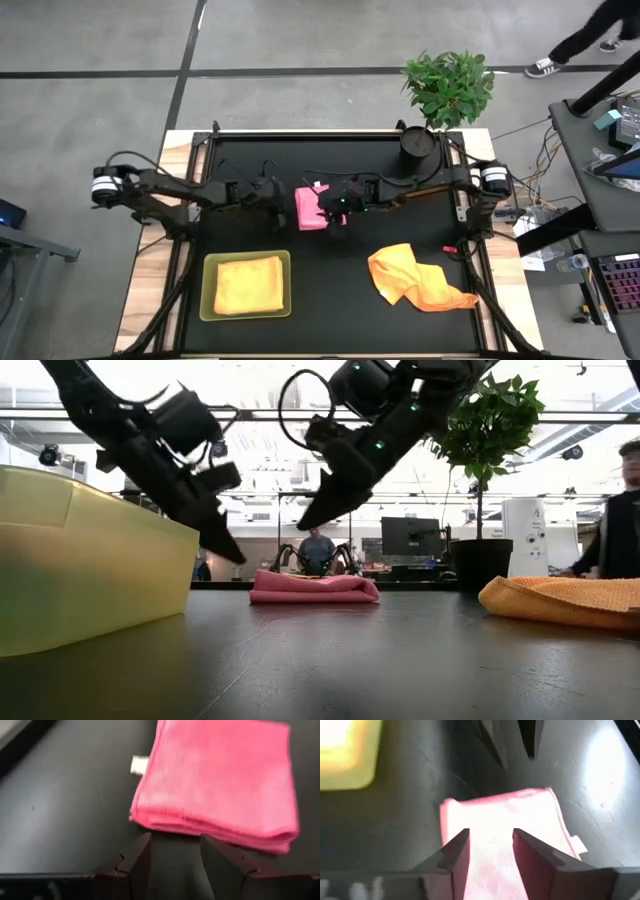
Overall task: Fold microfiber towels
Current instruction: Fold the pink microfiber towel
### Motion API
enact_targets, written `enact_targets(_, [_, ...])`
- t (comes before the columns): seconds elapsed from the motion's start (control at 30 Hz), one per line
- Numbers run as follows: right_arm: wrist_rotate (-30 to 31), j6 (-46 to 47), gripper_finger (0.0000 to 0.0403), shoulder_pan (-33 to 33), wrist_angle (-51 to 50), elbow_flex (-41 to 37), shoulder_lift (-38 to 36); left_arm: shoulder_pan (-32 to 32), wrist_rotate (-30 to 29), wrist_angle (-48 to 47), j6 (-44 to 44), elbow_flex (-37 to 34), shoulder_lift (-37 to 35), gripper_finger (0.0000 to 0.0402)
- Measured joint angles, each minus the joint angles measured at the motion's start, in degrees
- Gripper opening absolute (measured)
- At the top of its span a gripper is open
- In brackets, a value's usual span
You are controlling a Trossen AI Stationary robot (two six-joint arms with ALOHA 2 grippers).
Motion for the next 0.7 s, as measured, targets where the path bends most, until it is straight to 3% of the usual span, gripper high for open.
enact_targets(0.2, [2.4, 0.0, 0.0092, -1.2, 0.6, -3.7, -1.4, -0.2, 0.4, 5.3, 1.6, -0.2, -1.9, 0.013])
enact_targets(0.43, [2.8, 0.6, 0.0017, -2.1, 6.7, -9.4, -1.1, -0.2, 0.4, 15.8, 2.5, 0.2, 6.5, 0.006])
enact_targets(0.57, [1.6, 1.3, 0.0009, -2.0, 11.8, -12.7, -1.1, -0.1, 0.4, 19.3, 2.6, 1.7, 12.6, 0.0013])
enact_targets(0.7, [-1.7, 3.2, 0.0009, -2.0, 14.9, -15.9, -1.1, 0.8, -0.1, 19.1, 2.6, 2.5, 16.2, 0.0006])
